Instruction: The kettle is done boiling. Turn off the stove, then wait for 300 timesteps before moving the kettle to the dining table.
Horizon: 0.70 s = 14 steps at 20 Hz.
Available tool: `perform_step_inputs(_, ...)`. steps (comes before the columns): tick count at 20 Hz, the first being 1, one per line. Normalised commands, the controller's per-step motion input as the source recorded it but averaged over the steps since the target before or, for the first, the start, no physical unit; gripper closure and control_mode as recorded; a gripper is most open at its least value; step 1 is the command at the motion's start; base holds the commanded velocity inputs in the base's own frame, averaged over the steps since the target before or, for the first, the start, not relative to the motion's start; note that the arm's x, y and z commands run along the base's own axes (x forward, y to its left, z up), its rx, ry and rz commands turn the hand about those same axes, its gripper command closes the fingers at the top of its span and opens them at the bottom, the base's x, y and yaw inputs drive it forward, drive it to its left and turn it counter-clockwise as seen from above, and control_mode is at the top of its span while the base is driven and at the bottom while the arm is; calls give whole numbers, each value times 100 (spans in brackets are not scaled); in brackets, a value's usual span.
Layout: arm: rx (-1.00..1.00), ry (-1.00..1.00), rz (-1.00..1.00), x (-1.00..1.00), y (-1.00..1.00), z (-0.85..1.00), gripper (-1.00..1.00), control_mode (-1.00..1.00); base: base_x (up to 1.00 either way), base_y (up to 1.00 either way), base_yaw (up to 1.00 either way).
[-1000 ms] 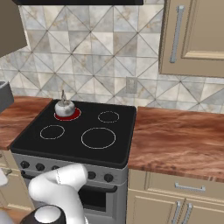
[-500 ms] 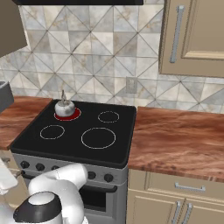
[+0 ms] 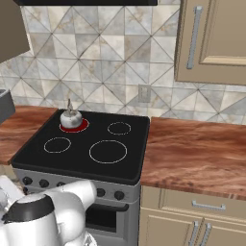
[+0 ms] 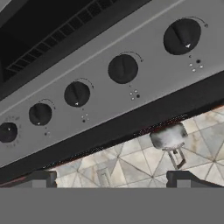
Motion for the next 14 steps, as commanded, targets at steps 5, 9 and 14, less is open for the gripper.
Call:
perform_step_inputs(5,-10,-2,0,19,0,-39,-100,-100,0,0,0)
perform_step_inputs(9,-9,-2,2,23,0,-34,-100,-100,0,0,0)
perform_step_inputs(14,-7,-1,5,20,0,-24,-100,-100,0,0,0)
